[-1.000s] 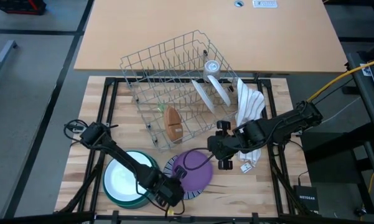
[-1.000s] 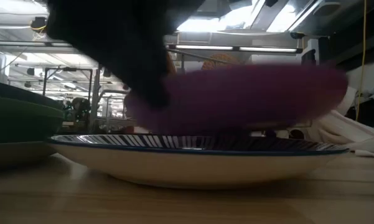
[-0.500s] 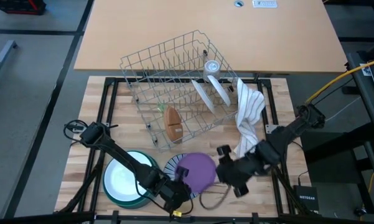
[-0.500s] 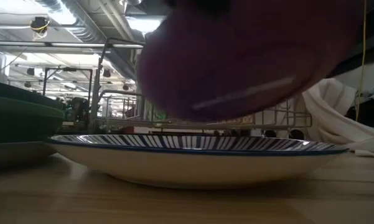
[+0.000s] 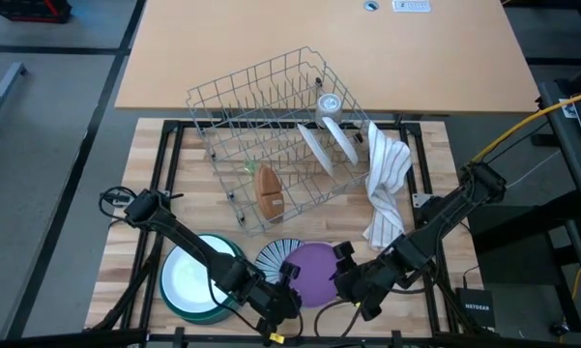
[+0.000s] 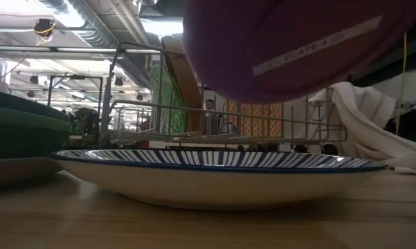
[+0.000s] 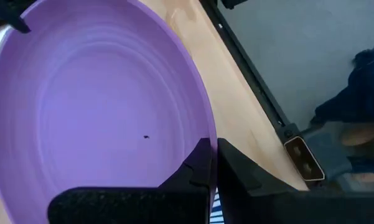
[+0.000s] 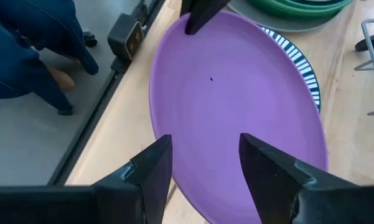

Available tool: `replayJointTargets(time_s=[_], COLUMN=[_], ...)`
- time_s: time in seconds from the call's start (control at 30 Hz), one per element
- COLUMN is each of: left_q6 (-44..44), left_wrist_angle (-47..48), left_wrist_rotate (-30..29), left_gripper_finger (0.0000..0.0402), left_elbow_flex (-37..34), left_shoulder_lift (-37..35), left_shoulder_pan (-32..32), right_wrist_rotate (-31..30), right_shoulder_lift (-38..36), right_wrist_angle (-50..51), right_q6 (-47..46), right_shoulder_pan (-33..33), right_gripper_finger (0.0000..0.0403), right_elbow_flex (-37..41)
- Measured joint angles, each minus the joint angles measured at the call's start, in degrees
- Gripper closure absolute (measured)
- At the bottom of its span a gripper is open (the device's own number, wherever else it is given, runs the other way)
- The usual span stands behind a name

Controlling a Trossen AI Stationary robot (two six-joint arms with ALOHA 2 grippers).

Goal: Sort dishes
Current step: Put the violet plate into the dish rack

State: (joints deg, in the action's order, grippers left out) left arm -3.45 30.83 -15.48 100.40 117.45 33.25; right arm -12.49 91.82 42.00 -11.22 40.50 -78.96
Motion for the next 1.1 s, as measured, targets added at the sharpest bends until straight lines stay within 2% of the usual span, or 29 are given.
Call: replayJointTargets(time_s=[0.1, 0.27, 0.4, 0.53, 0.67, 0.8, 1.1], left_q6=[-2.7, -12.5, -23.1, -30.7, -32.1, -32.4, -30.9], left_wrist_angle=[0.1, 0.0, -1.1, -4.3, -10.1, -11.2, -10.7], left_wrist_rotate=[0.4, 1.8, 1.9, 1.0, 0.7, -1.7, -5.9], left_gripper_finger=[0.0402, 0.0401, 0.0401, 0.0401, 0.0401, 0.0401, 0.0401], left_elbow_flex=[0.0, 0.0, 0.0, 0.0, 0.0, 0.1, -2.5], left_shoulder_lift=[0.0, -0.1, -1.5, -3.4, -5.2, -8.0, -17.9], left_shoulder_pan=[-0.2, -0.7, -1.7, -3.7, -6.2, -9.3, -19.0], right_wrist_rotate=[-0.4, -2.2, -7.7, -16.6, -27.4, -34.5, -39.2], right_shoulder_lift=[0.0, -1.0, -4.0, -8.6, -13.5, -17.2, -21.2], right_wrist_angle=[-0.1, 0.7, 3.5, 7.6, 11.4, 13.9, 19.9], right_q6=[0.0, 1.3, 2.8, 2.9, 2.8, 2.7, 2.7], right_shoulder_pan=[0.0, 0.9, 2.1, 4.2, 6.8, 8.4, 8.2], right_gripper_finger=[0.0212, 0.0212, 0.0212, 0.0212, 0.0212, 0.0212, 0.0212], right_elbow_flex=[0.3, 0.3, 0.3, 0.3, 0.2, 0.2, 0.2])
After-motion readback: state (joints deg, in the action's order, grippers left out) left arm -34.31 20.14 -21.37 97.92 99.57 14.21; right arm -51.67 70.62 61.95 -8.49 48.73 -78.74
